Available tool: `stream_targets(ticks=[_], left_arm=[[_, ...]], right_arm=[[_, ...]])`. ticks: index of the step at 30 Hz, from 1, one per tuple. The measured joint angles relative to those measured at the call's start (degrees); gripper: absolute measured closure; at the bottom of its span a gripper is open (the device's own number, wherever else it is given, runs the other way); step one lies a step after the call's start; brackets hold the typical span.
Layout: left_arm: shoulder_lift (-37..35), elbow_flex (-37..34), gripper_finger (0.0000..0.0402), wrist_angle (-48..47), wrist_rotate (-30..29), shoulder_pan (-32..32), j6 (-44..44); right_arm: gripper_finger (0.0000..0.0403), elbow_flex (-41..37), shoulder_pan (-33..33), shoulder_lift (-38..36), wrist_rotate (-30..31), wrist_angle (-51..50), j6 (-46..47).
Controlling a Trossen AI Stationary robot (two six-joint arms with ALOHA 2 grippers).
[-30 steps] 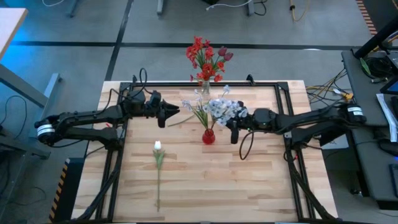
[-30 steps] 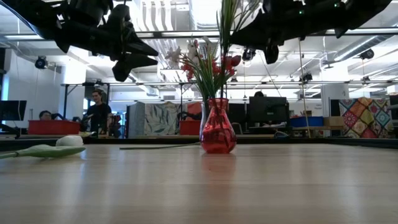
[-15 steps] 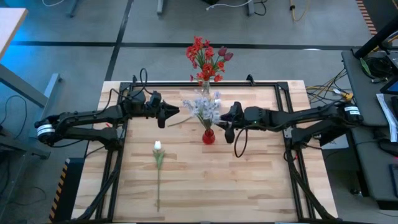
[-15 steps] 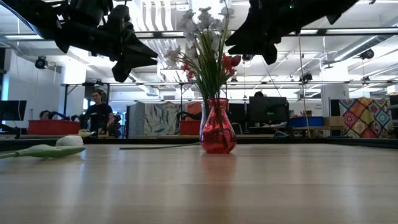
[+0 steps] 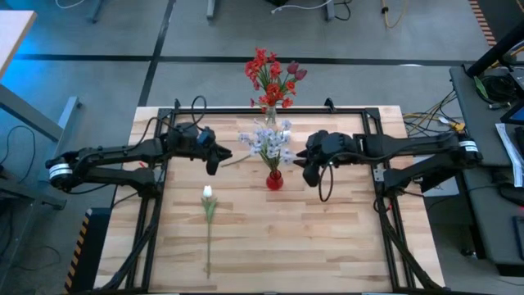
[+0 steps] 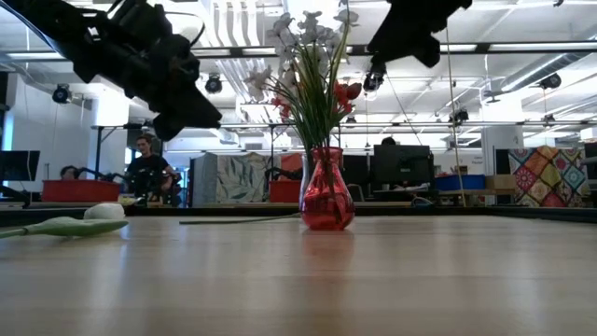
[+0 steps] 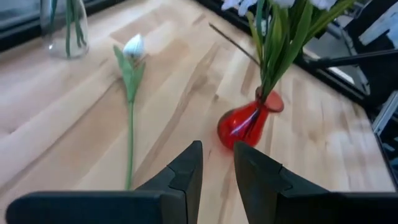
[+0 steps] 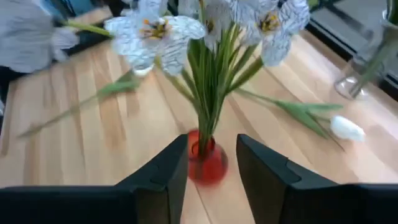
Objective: Sort flowers into vase by color
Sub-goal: Put the top white tulip into the red vase
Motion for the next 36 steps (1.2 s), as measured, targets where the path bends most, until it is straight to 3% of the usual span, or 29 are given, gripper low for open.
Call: stream_targets(ticks=[6, 11, 16, 21, 27, 36], left_arm=[[2.0, 0.0, 0.0325, -2.6, -0.2, 0.0, -0.1], [7.7, 0.0, 0.0325, -0.4, 1.3, 0.0, 0.6], [14.0, 0.1, 0.0325, 4.2, 3.2, 0.0, 1.2], [21.3, 5.1, 0.0325, 3.7, 5.7, 0.3, 4.6], [30.3, 13.7, 0.0325, -1.4, 6.1, 0.3, 10.1], [38.0, 23.5, 0.0325, -9.8, 6.7, 1.9, 16.6]], right_arm=[[0.0342, 3.7, 1.1, -0.1, -2.1, -8.0, 0.0], [0.0389, 0.4, 1.3, -3.2, -5.6, -8.1, 2.2], [0.0393, -5.0, 1.5, -8.6, -5.5, -7.7, 6.4], [0.0394, -8.2, 1.6, -13.5, -3.7, -7.6, 9.3], [0.0394, -10.3, 1.7, -18.0, -2.7, -7.6, 10.8], [0.0394, -11.3, 1.6, -22.6, -2.3, -7.7, 10.5]])
